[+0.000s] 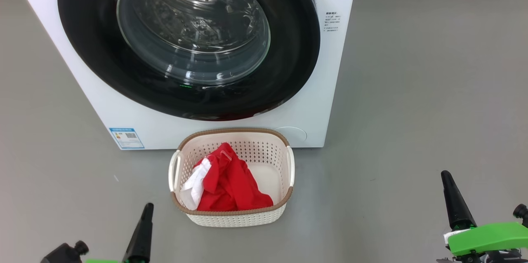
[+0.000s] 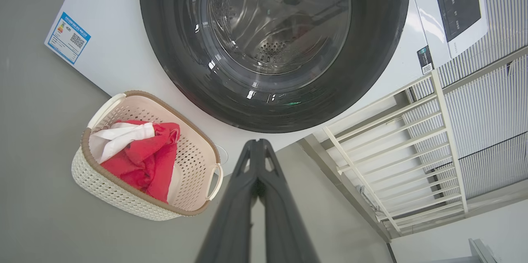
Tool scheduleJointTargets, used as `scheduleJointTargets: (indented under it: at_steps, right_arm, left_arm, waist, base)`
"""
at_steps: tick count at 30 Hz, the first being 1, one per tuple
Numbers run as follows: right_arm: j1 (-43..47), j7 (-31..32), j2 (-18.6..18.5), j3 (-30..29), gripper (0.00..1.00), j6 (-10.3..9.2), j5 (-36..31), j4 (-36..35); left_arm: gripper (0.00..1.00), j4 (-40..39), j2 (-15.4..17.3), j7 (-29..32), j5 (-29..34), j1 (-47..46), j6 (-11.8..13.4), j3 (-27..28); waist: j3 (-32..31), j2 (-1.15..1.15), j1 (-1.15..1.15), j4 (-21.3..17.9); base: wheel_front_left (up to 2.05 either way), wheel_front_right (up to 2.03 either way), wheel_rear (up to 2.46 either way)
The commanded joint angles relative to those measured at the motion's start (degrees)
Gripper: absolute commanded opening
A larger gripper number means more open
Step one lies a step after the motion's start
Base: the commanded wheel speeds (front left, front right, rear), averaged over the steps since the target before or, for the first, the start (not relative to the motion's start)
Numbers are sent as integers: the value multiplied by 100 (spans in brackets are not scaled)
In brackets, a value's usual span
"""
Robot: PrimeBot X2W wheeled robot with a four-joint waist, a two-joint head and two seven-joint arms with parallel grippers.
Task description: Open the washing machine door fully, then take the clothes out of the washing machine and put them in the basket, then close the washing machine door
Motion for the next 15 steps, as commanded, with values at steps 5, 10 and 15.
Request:
scheduleJointTargets:
  at_steps: [5,10,15]
  right_arm:
    - [-321,103,-116,93,0,-3,422,-76]
    - [-374,190,-123,98,0,-3,752,-30]
    - [-427,276,-129,102,0,-3,1079,15]
  left_arm:
    - [0,-61,95,92,-444,-281,-102,217]
    - [0,-16,98,174,-785,-317,-130,271]
    - [0,30,100,256,-1123,-353,-158,326]
  waist:
    - [-2,0,0,-8]
    - [-4,0,0,-16]
    - [-6,0,0,-24]
  base:
    - [0,0,0]
    - [0,0,0]
    - [0,0,0]
